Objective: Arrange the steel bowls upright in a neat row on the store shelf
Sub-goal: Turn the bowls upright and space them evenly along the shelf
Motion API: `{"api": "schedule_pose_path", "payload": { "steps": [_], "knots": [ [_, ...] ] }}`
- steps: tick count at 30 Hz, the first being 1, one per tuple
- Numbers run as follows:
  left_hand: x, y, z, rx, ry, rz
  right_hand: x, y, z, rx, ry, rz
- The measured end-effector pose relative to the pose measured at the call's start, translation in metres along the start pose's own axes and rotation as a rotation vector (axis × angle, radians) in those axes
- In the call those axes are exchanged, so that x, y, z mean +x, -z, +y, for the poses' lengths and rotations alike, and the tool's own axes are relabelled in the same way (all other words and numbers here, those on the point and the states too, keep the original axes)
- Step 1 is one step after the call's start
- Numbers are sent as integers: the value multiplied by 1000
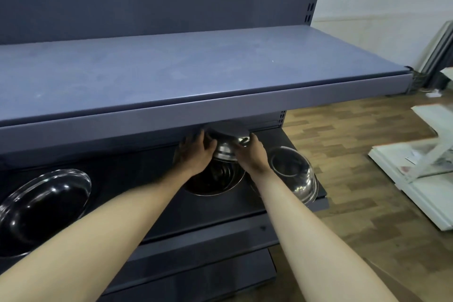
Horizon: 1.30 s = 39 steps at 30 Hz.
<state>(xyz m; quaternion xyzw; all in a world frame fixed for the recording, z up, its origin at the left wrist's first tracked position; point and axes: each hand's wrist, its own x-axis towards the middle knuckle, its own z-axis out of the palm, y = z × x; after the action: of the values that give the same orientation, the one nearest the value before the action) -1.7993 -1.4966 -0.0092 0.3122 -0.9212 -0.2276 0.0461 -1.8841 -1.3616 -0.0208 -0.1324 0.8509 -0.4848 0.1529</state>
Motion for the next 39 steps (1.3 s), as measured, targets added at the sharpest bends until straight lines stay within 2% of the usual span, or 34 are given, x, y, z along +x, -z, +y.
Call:
{"api": "schedule_pose_path", "payload": {
  "steps": [3, 8, 11, 16, 19, 22, 24, 26, 28, 31, 34, 36, 39],
  "knots": [
    [14, -2, 5, -59, 36, -13, 12, -2, 0, -5, -60, 25],
    [22, -4, 12, -318, 103, 32, 18, -4, -5, 0, -113, 16],
    [12, -2, 10, -330, 124, 63, 11, -14, -1, -1, -30, 60],
    [-15, 8, -2, -324, 73, 259, -18, -30, 3, 126, 169, 172],
    [-34, 14, -4, -448, 36, 289, -36, -37, 5, 146, 335, 217],
    [-56, 21, -5, -596, -40, 358, -58, -37, 2, 174, 354, 244],
    [-74, 29, 0, -729, -18, 393, -71, -35, 6, 274, 368, 237],
    [-88, 34, 1, -806, 58, 376, -82, -32, 10, 448, 336, 212],
    [-97, 34, -6, -820, 122, 359, -91, -29, 9, 643, 217, 175],
    [-104, 34, -23, -843, 199, 343, -101, -24, 6, 758, 82, 170],
    [-101, 28, -43, -911, 223, 316, -107, -15, 6, 753, 60, 124],
    [-95, 25, -50, -908, 172, 284, -103, -9, 7, 727, 34, 99],
    [-101, 28, -42, -764, 58, 214, -98, -2, 4, 668, 12, 113]
  ]
}}
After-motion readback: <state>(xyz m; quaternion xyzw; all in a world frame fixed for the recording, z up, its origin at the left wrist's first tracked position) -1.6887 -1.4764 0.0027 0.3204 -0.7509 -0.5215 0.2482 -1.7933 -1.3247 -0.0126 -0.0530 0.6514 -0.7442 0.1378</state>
